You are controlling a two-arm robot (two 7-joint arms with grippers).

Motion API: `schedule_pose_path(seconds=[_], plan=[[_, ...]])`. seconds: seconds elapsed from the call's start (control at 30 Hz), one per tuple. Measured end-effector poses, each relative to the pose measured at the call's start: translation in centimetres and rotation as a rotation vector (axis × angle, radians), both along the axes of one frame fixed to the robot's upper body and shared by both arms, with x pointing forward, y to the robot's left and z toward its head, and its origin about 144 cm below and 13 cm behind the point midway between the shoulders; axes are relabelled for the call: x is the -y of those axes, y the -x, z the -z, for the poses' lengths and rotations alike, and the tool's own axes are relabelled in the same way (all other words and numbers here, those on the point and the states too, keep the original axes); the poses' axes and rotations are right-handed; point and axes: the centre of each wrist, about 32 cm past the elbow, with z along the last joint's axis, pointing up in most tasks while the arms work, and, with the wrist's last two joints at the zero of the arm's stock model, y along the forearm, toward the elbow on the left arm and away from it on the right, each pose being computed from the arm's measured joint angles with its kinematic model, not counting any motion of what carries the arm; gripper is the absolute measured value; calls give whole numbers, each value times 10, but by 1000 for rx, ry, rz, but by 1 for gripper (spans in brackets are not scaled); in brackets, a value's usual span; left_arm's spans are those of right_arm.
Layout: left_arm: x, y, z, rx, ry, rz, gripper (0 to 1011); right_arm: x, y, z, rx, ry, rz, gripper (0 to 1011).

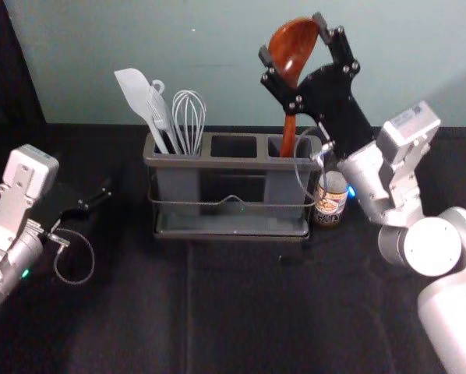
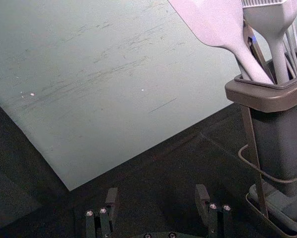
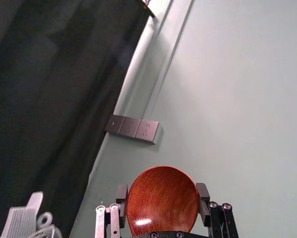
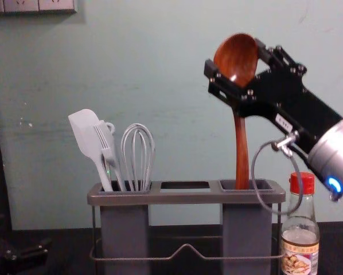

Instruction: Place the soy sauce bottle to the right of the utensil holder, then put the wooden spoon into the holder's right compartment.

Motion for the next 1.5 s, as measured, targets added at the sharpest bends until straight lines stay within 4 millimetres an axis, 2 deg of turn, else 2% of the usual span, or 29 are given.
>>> schedule_pose_path(seconds=[0.3,0.63,1.5], plan=[[0,0,0,0,0,0,1000,-1,6,26,-23,-27,-2,839],[0,0,0,0,0,0,1000,0,10,42,-49,-34,-1,839],[0,0,0,0,0,0,1000,1,15,59,-74,-32,-5,839]])
